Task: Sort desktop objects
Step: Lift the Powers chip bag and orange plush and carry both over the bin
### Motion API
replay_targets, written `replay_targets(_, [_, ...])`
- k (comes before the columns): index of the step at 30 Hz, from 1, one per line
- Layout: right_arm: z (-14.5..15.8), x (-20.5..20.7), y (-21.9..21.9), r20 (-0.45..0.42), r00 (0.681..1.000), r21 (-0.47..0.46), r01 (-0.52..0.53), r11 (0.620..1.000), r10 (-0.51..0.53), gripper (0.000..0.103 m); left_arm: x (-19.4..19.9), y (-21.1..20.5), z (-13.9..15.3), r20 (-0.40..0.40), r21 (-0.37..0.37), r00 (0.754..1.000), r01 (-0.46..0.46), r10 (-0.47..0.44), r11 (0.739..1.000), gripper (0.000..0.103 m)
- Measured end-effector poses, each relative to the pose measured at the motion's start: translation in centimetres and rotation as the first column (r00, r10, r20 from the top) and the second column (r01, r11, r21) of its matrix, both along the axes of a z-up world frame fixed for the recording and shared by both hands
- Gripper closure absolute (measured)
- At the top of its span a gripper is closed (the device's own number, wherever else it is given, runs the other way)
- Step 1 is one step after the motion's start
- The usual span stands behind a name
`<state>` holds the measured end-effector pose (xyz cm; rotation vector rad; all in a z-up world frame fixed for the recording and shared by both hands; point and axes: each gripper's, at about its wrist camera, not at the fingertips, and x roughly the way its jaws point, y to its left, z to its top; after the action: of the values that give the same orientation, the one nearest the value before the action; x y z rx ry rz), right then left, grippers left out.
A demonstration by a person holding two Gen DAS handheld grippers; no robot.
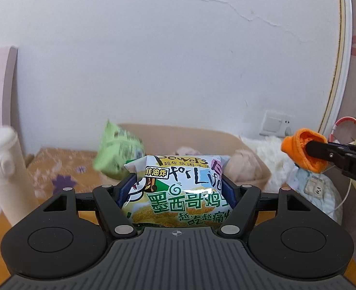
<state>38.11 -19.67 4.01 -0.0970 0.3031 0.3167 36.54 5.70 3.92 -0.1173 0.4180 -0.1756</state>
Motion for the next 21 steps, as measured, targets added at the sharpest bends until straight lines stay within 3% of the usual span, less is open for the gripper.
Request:
replay_targets(4, [0.7, 1.7, 1.5, 0.012, 1.000, -0.015, -0.010, 1.000, 0.010, 0.094, 1.8, 0.4, 1.2, 0.051, 0.052, 0.998, -0.032, 0.029, 0.998, 0.031])
replay_targets(12, [0.9, 5.6, 3.6, -0.002, 1.000, -0.023, -0.005, 1.000, 0.005, 0.094, 7.0, 0.8, 1.4, 0.047, 0.091, 0.997, -0.065, 0.061, 0.994, 0.031])
replay_targets(21, [-2.6, 11.0, 6.4, -0.090, 0.996, -0.116, 0.005, 0.993, -0.016, 0.093, 11.5, -0.7, -0.8, 0.013, 0.156, 0.997, -0.075, 0.074, 0.985, 0.031])
